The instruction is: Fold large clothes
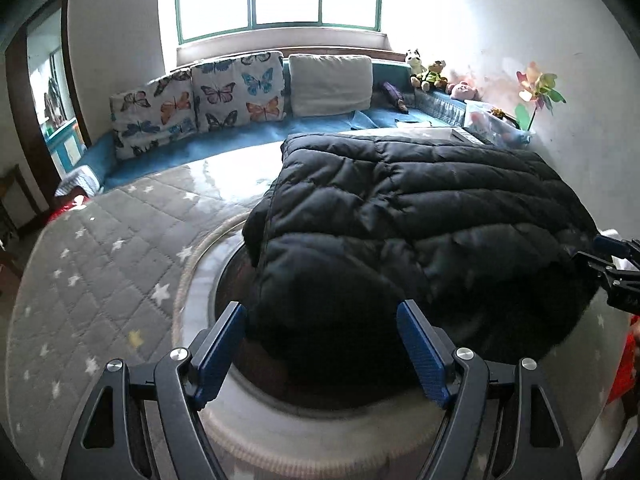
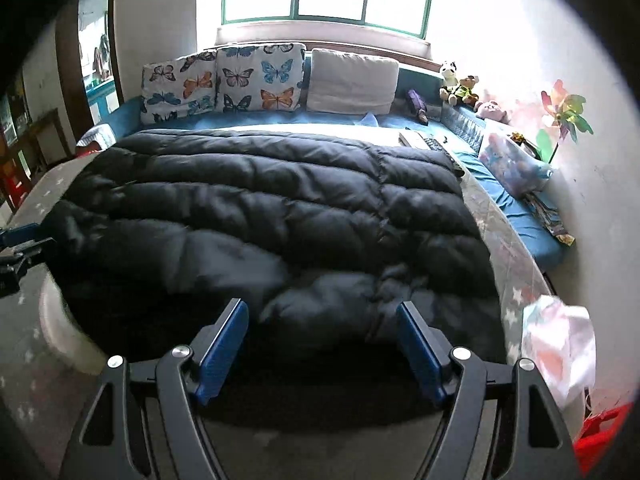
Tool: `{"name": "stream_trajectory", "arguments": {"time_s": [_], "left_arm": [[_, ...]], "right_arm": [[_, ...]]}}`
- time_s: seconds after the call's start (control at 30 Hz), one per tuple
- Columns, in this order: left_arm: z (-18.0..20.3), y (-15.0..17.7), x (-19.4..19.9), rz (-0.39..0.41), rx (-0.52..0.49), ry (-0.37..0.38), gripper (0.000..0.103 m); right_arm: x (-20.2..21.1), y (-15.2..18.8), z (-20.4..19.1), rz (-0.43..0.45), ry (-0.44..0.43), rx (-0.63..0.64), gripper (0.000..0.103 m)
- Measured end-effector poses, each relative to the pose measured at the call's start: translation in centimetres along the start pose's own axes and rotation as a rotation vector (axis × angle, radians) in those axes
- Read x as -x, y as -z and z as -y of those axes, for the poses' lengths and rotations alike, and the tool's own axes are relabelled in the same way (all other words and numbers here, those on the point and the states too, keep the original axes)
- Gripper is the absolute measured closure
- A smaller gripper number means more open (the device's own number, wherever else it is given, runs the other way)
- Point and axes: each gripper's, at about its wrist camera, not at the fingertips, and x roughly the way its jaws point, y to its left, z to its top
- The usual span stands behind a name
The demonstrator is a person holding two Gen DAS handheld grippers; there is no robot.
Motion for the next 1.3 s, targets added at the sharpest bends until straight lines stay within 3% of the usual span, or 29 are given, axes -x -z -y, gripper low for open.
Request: {"name": "stream_trajectory", "arguments": {"time_s": [0.3, 0.57, 1.3], "left_arm": [[1.6, 3.5, 5.9, 0.034, 0.009, -0.015, 0.018], [2.9, 6.0, 8.7, 0.055, -0.005, -0.036, 0.017], [4.4, 7.6, 8.5, 0.034, -0.056, -0.041, 0.017]], "right_arm": [[2.3, 1.9, -2.8, 0.035, -0.007, -0.041, 0.019], [4.1, 3.8, -6.0, 0.062, 0.081, 0.0, 0.019], [5.5, 6.5, -6.7, 0.065, 0.057, -0.059, 0.019]]}}
